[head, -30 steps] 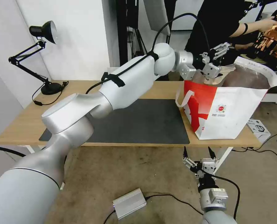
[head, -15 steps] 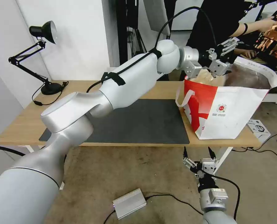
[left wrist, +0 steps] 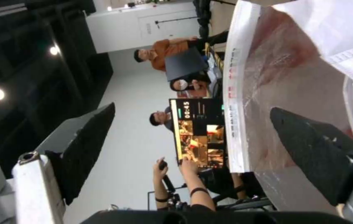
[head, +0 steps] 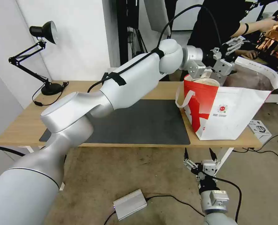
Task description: Pick up the trash from the table and place it into the takeout bag.
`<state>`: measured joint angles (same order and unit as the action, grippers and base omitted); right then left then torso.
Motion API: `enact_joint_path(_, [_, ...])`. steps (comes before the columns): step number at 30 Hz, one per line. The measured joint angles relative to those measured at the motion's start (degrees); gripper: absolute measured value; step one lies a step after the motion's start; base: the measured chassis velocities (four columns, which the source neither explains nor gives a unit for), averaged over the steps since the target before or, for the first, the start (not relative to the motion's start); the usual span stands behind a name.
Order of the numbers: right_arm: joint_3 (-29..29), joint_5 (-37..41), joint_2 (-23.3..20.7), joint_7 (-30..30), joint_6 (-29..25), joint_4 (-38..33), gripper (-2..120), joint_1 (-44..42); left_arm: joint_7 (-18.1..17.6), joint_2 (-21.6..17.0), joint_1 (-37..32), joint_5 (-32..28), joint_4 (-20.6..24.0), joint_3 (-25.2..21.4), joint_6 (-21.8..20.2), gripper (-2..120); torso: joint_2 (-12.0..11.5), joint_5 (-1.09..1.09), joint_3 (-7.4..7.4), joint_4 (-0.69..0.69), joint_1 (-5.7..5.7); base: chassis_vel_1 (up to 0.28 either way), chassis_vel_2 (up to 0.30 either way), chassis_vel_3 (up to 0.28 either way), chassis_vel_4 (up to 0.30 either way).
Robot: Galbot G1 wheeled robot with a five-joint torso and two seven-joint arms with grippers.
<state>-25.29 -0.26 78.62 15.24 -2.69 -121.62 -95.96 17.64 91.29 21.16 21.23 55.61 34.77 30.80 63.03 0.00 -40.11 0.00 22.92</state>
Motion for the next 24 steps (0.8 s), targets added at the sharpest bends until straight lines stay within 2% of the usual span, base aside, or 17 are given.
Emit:
enact_joint_path(14, [-1.2,-0.1,0.1,0.0,-0.1,-0.9,100,-0.7,-0.3,-0.7,1.6,-0.5,-3.3,-6.0,-0.1,100,0.0,0.0,0.0,0.0,0.0,0.0,0.0,0.0,0.0])
enact_joint_path(24, [-2.3,0.2,-0.3,0.1,-0.1,-1.4,100,-0.8,-0.5,-8.1,1.8,-6.7,-3.8,-10.3,-2.2,100,0.0,-0.01,0.0,0.01,0.0,0.0,0.0,0.0,0.0])
